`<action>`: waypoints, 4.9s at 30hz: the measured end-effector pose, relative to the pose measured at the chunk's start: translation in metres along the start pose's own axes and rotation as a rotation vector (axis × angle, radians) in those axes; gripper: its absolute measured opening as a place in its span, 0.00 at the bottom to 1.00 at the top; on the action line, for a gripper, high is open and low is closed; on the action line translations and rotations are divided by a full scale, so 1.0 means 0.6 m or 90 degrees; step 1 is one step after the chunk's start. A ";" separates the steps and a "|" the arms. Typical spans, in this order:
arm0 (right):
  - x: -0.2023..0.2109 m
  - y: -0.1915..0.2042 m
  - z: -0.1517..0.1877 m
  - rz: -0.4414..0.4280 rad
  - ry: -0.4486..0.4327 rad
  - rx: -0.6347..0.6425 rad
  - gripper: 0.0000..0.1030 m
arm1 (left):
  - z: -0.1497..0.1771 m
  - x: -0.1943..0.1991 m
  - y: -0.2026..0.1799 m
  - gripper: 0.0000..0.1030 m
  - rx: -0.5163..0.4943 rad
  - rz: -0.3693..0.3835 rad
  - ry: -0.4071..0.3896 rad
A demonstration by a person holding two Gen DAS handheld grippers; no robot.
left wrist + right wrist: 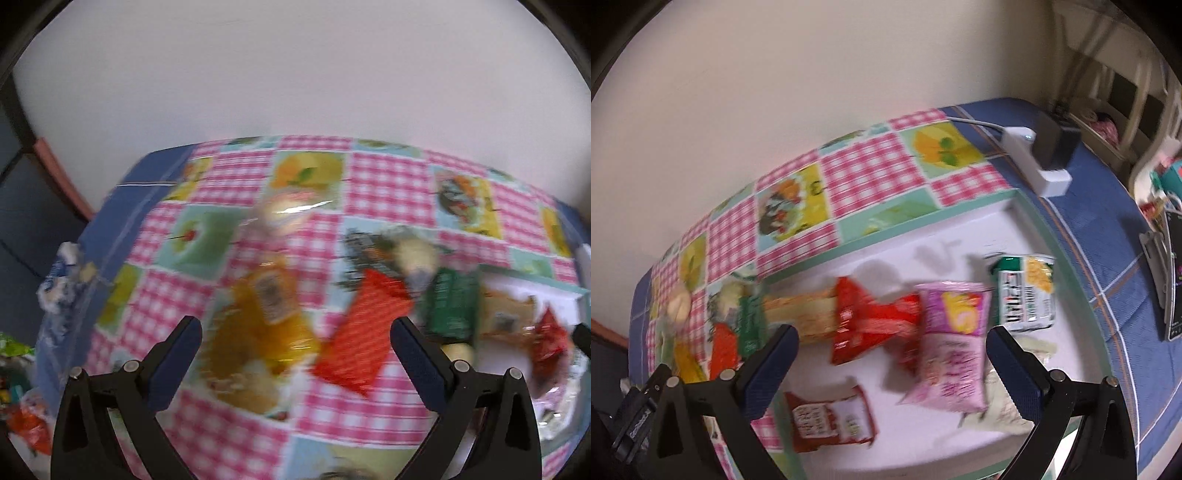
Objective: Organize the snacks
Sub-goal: 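Withdraw both tools from the tray back toward the snack pile, then grasp the yellow-orange cake pack with the left tool, then grasp the round cream cake cup with the right tool while the left tool lifts its pack, then carry both items over the white tray and open both tools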
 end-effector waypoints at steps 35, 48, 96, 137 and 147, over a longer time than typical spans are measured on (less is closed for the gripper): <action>-0.115 0.197 0.107 -0.127 0.123 0.107 0.60 | 0.076 -0.146 0.162 0.99 0.264 0.086 0.178; -0.125 0.203 0.092 -0.101 0.109 0.144 0.48 | 0.039 -0.157 0.079 0.99 0.199 0.153 0.182; -0.164 0.253 0.162 -0.073 0.176 0.252 0.37 | 0.092 -0.167 0.046 0.43 0.079 0.139 0.232; -0.061 0.195 0.074 -0.077 0.086 0.145 0.35 | 0.005 -0.038 0.016 0.38 0.053 0.178 0.101; -0.016 0.045 0.013 -0.030 0.030 0.013 0.35 | 0.033 0.051 -0.151 0.39 -0.089 0.272 0.065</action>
Point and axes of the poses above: each gripper's, at about its wrist camera, not at the fingertips, and x roughly against the way its jaws point, y to its left, z to its underside, the point moved 9 cm from there along -x, roughly the way its jaws point, and after that the axes turned 10 degrees about -z, right-handed, at the moved point
